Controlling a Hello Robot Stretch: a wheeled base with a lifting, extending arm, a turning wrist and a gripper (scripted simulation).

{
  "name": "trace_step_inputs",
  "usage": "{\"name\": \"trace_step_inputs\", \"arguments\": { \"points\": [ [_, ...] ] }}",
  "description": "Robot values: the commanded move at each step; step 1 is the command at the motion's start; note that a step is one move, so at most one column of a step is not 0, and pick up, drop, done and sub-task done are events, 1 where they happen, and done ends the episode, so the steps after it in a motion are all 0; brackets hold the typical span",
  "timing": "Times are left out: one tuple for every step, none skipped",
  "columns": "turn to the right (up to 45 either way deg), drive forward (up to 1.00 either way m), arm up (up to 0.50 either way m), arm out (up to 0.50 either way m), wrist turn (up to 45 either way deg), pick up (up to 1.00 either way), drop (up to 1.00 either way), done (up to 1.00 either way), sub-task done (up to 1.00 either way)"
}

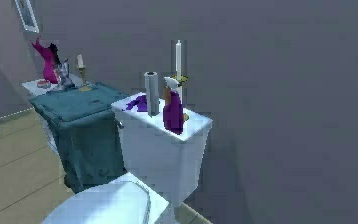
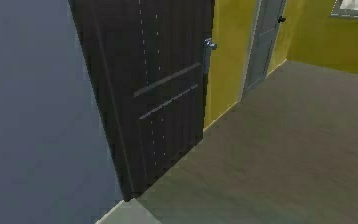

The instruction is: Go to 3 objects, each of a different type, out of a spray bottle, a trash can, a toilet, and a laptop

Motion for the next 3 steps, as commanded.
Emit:
{"name": "trace_step_inputs", "arguments": {
  "points": [
    [0.0,0.00,0.00,0.00,0.0,0.00,0.00,0.00,1.00],
    [45.0,0.00,0.00,0.00,0.0,0.00,0.00,0.00,0.00],
    [45.0,0.00,0.00,0.00,0.0,0.00,0.00,0.00,0.00]
  ]
}}
